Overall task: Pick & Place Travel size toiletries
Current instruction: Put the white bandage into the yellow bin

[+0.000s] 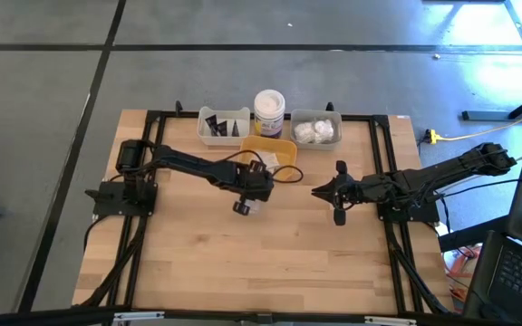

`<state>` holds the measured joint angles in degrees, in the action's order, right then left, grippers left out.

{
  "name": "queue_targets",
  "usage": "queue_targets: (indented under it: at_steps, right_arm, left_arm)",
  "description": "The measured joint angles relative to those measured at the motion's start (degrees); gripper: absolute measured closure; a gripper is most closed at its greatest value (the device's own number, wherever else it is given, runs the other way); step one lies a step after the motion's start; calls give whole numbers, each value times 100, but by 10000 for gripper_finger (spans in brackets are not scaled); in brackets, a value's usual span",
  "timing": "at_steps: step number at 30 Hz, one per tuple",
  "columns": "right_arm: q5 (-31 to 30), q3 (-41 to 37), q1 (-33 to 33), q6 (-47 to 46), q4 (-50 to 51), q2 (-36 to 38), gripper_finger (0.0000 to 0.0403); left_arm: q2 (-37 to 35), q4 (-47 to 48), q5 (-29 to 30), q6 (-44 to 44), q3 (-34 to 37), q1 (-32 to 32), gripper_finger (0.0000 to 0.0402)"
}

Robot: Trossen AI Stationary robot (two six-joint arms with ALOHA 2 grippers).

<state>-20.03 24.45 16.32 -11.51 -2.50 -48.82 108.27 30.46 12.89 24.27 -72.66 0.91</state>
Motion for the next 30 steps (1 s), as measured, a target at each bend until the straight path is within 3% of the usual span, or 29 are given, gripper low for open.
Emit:
queue_targets:
  at_steps: [9, 13, 30]
  right_arm:
    - [0, 0, 1, 2, -4, 0, 371]
    - [2, 0, 2, 2, -4, 0, 369]
    - [14, 0, 0, 17, 36, -2, 353]
  left_arm:
    - [0, -485, 136, 1228, 4, -4, 288]
    - [160, -583, 218, 1388, 4, -20, 260]
    - [641, -629, 223, 1012, -9, -44, 257]
